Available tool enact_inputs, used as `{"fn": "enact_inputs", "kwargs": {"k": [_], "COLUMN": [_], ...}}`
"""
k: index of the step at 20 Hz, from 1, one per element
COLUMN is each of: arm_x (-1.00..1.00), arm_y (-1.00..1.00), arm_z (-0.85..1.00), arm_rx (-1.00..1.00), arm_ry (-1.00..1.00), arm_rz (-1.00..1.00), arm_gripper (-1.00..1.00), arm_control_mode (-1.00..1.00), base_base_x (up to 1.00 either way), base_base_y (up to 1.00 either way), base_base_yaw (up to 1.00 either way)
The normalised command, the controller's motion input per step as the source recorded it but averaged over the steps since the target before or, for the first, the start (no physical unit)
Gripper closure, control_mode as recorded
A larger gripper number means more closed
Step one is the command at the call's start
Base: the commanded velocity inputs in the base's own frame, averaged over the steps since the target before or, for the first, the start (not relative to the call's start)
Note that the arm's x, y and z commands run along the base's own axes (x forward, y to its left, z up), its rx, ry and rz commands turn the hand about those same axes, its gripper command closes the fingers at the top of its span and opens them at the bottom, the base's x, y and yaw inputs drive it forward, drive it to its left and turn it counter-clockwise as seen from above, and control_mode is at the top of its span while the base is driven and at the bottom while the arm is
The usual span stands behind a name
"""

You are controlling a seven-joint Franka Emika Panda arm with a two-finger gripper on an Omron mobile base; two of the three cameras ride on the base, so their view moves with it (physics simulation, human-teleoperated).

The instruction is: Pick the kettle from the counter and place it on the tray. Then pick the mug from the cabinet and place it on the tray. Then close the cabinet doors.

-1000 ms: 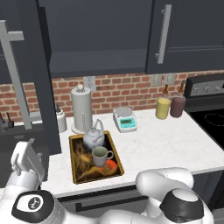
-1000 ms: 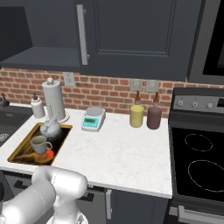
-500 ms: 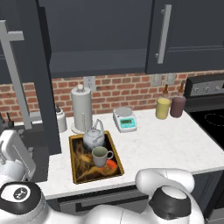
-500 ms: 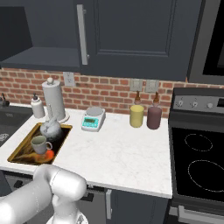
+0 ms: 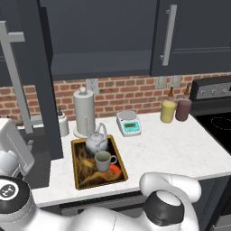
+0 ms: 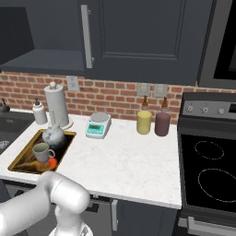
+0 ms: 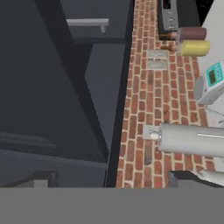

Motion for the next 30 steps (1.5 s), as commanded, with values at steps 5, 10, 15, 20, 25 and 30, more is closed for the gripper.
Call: {"fn": "enact_inputs", "kwargs": {"k": [5, 10, 15, 20, 25, 30], "arm_x": [0.00, 0.00, 0.00, 0.01, 0.08, 0.13], "arm_y": [-0.26, -0.44, -0.58, -0.67, -0.70, -0.74], "arm_z": [0.35, 0.20, 0.10, 0.06, 0.04, 0.07], "arm_rx": [0.00, 0.01, 0.03, 0.04, 0.04, 0.04], "arm_ry": [0.00, 0.00, 0.01, 0.05, 0.09, 0.08], "arm_rz": [-0.14, -0.13, -0.10, -0.08, -0.06, -0.02], "arm_gripper": [-1.00, -1.00, -1.00, -1.00, -1.00, -1.00], "arm_control_mode": [-1.00, -1.00, -1.00, -1.00, -1.00, -1.00], "base_base_x": [0.00, 0.00, 0.00, 0.00, 0.00, 0.00], "base_base_y": [0.00, 0.00, 0.00, 0.00, 0.00, 0.00], "base_base_yaw": [0.00, 0.00, 0.00, 0.00, 0.00, 0.00]}}
